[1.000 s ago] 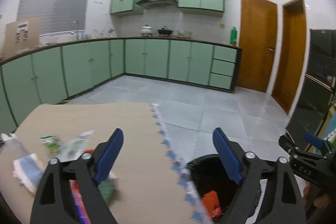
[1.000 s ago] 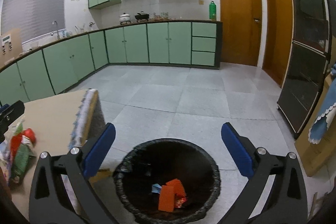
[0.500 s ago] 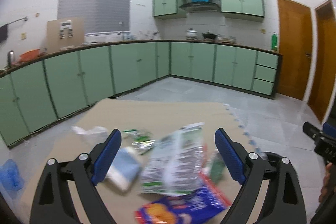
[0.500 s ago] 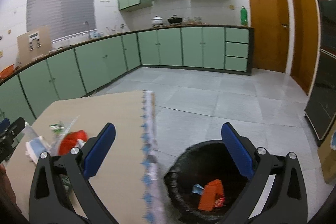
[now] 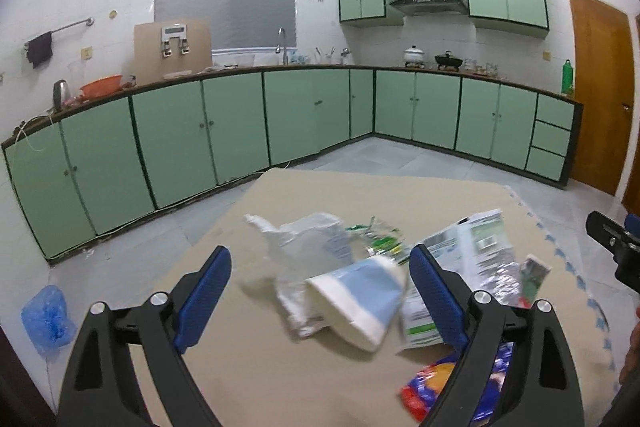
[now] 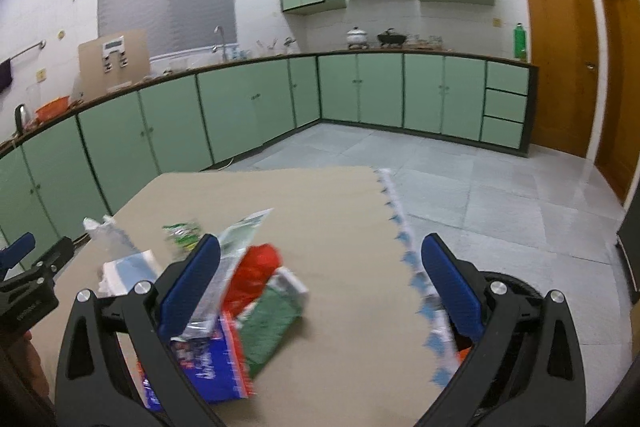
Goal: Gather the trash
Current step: 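Move both tools back from the bin to the trash pile, then grasp the white printed snack bag with the right tool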
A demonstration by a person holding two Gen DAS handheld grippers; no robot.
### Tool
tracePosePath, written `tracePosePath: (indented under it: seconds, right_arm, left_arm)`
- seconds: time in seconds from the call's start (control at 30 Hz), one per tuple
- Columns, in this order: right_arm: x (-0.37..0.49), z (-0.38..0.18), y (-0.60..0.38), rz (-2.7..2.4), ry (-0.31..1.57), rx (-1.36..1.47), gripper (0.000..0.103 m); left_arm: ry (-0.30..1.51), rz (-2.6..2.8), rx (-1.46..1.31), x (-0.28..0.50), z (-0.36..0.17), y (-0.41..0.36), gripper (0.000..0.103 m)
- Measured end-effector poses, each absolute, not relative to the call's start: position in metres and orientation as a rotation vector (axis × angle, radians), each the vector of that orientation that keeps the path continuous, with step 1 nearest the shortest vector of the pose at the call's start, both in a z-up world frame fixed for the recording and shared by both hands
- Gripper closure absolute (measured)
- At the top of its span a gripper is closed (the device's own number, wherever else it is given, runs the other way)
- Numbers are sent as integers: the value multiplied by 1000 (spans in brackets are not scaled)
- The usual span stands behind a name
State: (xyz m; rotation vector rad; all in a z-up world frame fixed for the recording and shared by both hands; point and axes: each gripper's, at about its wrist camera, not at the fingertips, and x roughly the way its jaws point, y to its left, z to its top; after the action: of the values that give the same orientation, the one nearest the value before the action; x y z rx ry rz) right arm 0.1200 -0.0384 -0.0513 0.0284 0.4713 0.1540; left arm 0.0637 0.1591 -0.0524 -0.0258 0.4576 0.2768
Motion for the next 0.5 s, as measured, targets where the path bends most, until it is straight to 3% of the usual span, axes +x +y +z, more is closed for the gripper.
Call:
tracePosePath:
  seconds: [0.2, 0.5]
  right_arm:
    - [128, -65, -1, 196, 504, -1, 6]
    - [143, -83, 28, 232, 566, -16, 25]
  left_arm:
    - [473, 290, -9, 59, -65, 175, 14]
    - [489, 294, -17, 62, -73, 189, 14]
